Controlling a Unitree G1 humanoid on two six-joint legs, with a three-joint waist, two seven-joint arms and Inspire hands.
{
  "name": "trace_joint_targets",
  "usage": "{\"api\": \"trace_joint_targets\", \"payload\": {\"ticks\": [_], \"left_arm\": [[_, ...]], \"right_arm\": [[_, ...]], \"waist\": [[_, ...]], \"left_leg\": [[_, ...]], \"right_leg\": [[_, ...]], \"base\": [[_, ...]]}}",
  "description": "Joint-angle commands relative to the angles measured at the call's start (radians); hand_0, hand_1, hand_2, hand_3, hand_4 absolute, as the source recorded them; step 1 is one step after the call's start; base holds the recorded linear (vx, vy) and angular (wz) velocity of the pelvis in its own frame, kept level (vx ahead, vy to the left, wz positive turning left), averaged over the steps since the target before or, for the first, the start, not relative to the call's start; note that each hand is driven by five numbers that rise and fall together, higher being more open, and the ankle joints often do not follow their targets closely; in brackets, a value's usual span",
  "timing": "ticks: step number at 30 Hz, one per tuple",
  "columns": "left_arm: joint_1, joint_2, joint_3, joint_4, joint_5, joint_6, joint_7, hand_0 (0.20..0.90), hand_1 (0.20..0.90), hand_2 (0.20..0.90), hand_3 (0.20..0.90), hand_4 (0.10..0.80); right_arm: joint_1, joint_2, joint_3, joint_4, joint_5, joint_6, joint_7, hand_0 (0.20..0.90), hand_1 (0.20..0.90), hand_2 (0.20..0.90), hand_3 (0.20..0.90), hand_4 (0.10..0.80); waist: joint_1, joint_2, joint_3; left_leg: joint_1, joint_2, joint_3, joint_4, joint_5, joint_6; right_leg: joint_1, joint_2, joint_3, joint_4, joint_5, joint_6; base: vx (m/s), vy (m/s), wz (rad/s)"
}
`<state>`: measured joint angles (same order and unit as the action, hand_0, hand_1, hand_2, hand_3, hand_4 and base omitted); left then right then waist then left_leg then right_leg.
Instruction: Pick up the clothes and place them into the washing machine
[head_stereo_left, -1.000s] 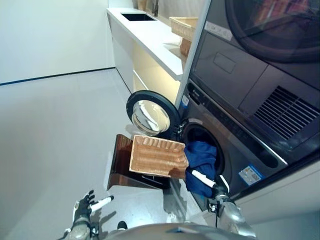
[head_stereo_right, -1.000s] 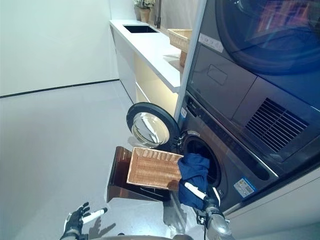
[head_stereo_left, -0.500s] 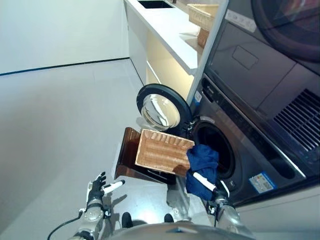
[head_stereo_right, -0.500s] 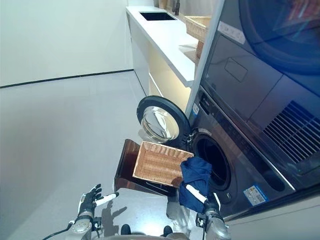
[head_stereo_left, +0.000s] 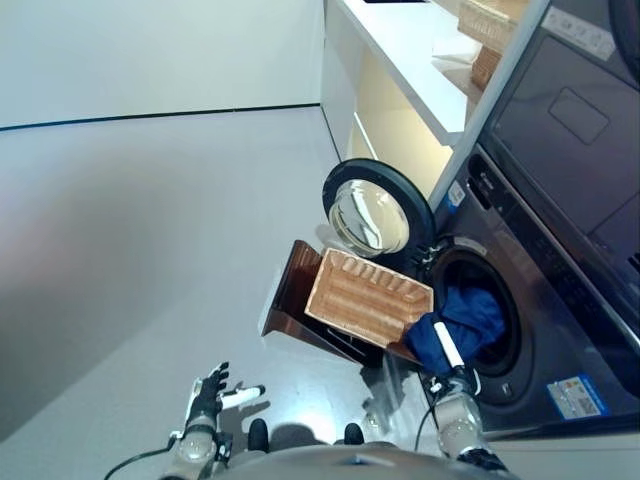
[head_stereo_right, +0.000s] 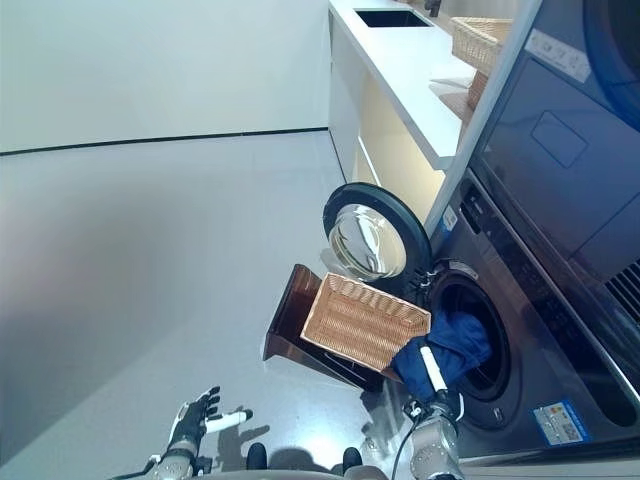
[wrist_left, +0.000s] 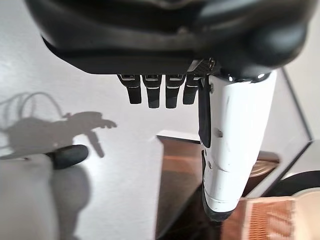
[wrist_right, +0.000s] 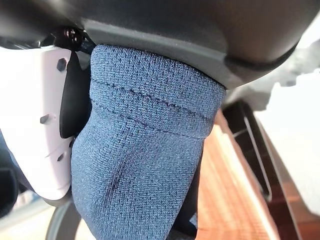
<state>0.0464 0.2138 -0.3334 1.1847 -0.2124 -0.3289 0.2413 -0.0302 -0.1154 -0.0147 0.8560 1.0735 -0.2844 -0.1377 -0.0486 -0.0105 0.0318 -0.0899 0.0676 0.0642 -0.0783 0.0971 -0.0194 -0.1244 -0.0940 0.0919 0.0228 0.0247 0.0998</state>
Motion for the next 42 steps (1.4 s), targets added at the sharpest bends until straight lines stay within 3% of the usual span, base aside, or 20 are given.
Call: {"api": "trace_joint_targets", "payload": {"ticks": [1,3,4,6,8,20,24,31,42], "left_arm": [[-0.038,0.057,0.046,-0.080,-0.012,-0.069,0.027,0.900,0.900,0.900,0.900,0.800],[-0.048,0.073,0.053,-0.118,-0.047,-0.089,0.040,0.900,0.900,0.900,0.900,0.800],[-0.046,0.074,0.058,-0.127,-0.045,-0.091,0.044,0.900,0.900,0.900,0.900,0.800],[-0.052,0.069,0.062,-0.130,-0.087,-0.102,0.050,0.900,0.900,0.900,0.900,0.800],[-0.056,0.052,0.075,-0.166,-0.131,-0.114,0.061,0.900,0.900,0.900,0.900,0.800],[-0.100,0.043,0.068,-0.393,-0.193,-0.169,0.090,0.900,0.900,0.900,0.900,0.800],[-0.090,0.059,0.071,-0.482,-0.197,-0.189,0.087,0.900,0.900,0.900,0.900,0.800],[-0.076,0.053,0.048,-0.467,-0.185,-0.185,0.093,0.900,0.900,0.900,0.900,0.800],[-0.074,0.043,0.008,-0.461,-0.168,-0.189,0.103,0.900,0.900,0.900,0.900,0.800]], "right_arm": [[-0.127,-0.010,0.003,-0.043,0.034,-0.089,0.005,0.200,0.200,0.200,0.200,0.300],[-0.201,-0.007,0.050,-0.041,0.026,-0.096,-0.006,0.200,0.200,0.200,0.200,0.300],[-0.209,-0.001,0.042,-0.025,0.032,-0.094,-0.015,0.200,0.200,0.200,0.200,0.300],[-0.234,0.003,0.054,-0.024,0.051,-0.105,-0.030,0.200,0.200,0.200,0.200,0.300],[-0.269,-0.003,0.053,-0.036,0.068,-0.122,-0.051,0.200,0.200,0.200,0.200,0.300],[-0.497,-0.070,0.003,-0.120,0.072,-0.242,-0.162,0.200,0.200,0.200,0.200,0.300],[-0.636,-0.132,-0.054,-0.076,0.080,-0.287,-0.204,0.200,0.200,0.200,0.200,0.300],[-0.803,-0.275,-0.117,0.026,0.080,-0.317,-0.269,0.200,0.200,0.200,0.200,0.300],[-0.946,-0.490,-0.206,0.069,0.051,-0.400,-0.382,0.200,0.200,0.200,0.200,0.300]], "waist": [[0.043,0.010,0.003],[0.070,0.018,0.052],[0.077,0.019,0.043],[0.072,0.024,0.047],[0.078,0.039,0.058],[0.090,0.125,0.166],[0.119,0.172,0.168],[0.157,0.231,0.158],[0.185,0.294,0.139]], "left_leg": [[-0.104,0.002,0.019,0.118,-0.059,-0.025],[-0.122,0.016,0.068,0.133,-0.058,-0.031],[-0.123,0.012,0.078,0.137,-0.061,-0.036],[-0.123,0.006,0.073,0.122,-0.061,-0.037],[-0.148,0.004,0.071,0.113,-0.054,-0.041],[-0.409,0.005,0.036,0.216,-0.046,-0.049],[-0.490,0.009,0.028,0.234,-0.052,-0.052],[-0.578,0.009,0.024,0.230,-0.044,-0.060],[-0.576,0.005,0.028,0.161,-0.022,-0.074]], "right_leg": [[-0.046,-0.039,-0.008,0.055,0.013,0.032],[-0.128,-0.069,-0.111,0.075,0.046,0.034],[-0.120,-0.085,-0.137,0.046,0.050,0.035],[-0.116,-0.082,-0.118,0.015,0.066,0.026],[-0.143,-0.092,-0.138,0.000,0.075,0.027],[-0.405,-0.088,-0.141,0.132,0.046,0.014],[-0.522,-0.084,-0.124,0.206,0.020,0.012],[-0.653,-0.084,-0.109,0.267,-0.002,0.009],[-0.711,-0.074,-0.083,0.291,-0.027,0.010]], "base": [[-0.116,0.123,-0.61],[-0.165,0.056,-0.94],[0.040,-0.002,-1.43],[0.083,-0.003,-0.53],[-0.056,0.008,0.18],[-0.082,-0.025,0.12],[-0.006,-0.014,-0.03],[0.005,-0.002,0.02],[0.047,-0.007,0.01]]}}
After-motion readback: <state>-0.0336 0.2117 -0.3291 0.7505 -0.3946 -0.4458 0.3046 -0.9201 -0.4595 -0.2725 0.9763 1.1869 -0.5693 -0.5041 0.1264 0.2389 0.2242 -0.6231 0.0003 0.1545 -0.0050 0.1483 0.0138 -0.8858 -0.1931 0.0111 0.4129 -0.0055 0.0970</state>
